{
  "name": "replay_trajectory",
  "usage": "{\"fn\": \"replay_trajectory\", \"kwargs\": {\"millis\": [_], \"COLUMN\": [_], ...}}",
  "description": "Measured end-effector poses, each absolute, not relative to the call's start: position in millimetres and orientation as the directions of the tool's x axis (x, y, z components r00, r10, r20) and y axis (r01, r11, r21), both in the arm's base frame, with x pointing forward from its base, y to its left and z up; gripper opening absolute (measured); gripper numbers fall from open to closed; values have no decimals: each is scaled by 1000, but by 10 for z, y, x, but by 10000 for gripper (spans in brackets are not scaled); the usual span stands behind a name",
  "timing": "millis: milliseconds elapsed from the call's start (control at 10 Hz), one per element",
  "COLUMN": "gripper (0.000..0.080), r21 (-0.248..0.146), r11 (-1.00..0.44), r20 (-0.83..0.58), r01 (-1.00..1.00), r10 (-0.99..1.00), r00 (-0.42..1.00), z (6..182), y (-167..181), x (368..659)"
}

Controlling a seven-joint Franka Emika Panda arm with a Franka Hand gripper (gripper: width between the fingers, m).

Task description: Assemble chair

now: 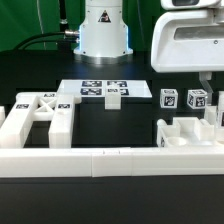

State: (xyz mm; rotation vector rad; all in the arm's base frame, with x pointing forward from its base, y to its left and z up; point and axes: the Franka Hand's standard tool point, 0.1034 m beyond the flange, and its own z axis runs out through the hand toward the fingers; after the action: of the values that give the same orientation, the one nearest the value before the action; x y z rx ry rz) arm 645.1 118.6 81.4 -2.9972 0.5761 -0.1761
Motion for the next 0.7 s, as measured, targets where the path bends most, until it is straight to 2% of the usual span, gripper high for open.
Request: {"fn": "replay_trajectory", "kwargs": {"millis": [300,400,700], "gripper": [285,285,285], "r21": [-135,-141,-150], "r11": [-772,-665,-465], "r20": [73,54,13], "r01": [-621,-733,-872], "r10": [-633,-745,-883], "r00": [771,665,469], "z": [806,803,805], "y": [1202,1223,1237], "x": [6439,6432,6430]}}
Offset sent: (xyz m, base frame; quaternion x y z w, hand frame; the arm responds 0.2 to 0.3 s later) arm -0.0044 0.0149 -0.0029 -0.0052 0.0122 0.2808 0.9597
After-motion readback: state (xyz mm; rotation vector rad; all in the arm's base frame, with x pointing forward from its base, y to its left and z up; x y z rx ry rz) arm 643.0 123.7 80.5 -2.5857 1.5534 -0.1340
